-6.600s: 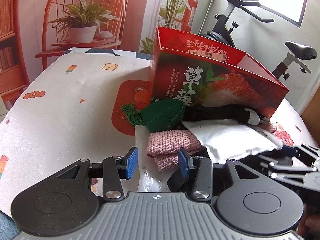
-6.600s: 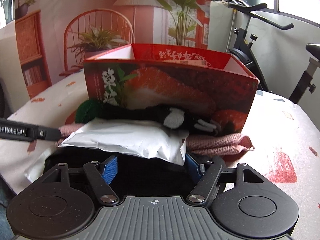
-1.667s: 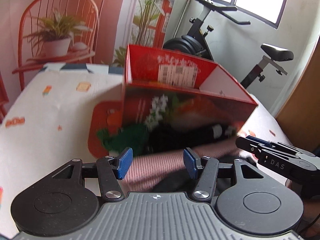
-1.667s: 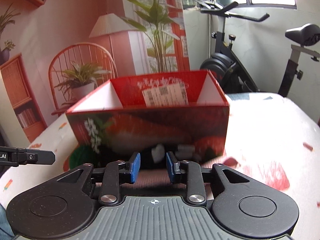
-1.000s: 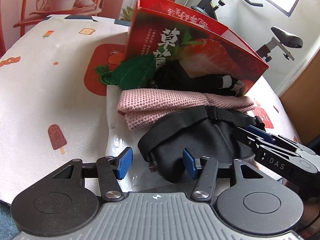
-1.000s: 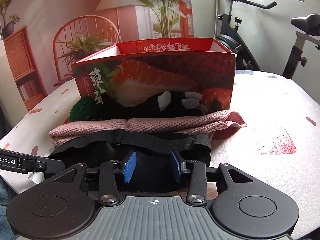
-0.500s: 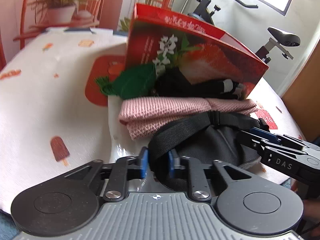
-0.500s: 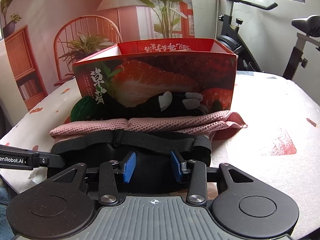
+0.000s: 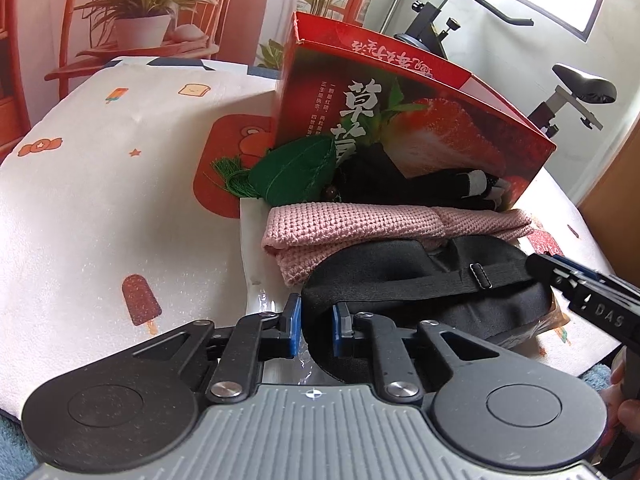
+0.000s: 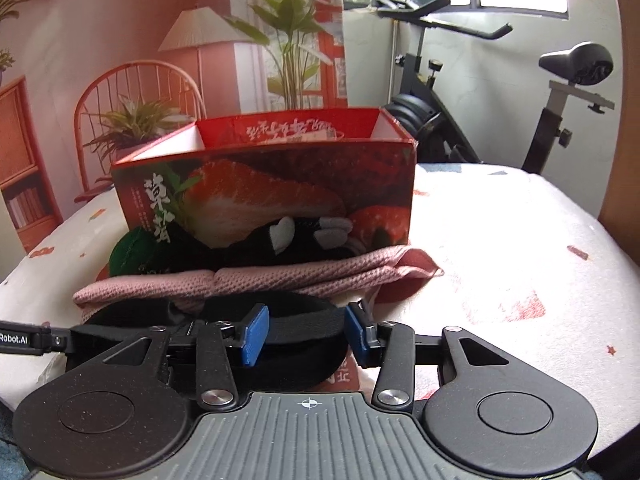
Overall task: Organize soft objects
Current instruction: 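Close the right gripper on the black strap mask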
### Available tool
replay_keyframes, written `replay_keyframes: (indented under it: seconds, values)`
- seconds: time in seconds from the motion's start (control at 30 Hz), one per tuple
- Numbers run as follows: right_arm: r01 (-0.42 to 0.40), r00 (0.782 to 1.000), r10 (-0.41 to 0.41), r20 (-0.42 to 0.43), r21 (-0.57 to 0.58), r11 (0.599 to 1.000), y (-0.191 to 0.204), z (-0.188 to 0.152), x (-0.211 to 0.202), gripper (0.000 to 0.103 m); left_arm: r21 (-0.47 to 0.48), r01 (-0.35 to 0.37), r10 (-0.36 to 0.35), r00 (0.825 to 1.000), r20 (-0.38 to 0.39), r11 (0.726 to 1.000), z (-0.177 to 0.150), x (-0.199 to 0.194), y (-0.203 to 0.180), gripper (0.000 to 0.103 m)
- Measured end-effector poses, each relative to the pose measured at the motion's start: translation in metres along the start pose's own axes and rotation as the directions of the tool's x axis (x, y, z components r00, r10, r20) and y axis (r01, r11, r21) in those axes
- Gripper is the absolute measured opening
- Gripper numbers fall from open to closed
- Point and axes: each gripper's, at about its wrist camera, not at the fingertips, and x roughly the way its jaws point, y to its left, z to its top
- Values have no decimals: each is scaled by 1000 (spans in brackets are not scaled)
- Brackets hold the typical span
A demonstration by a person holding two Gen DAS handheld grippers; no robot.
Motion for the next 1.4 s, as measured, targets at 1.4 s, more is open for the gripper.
replay_keyframes:
  seconds: [1.4]
  values:
    - [-63, 998, 63, 13, 45, 997, -1, 7, -6, 16, 31, 15, -17, 997, 74, 999, 1, -20, -6, 15]
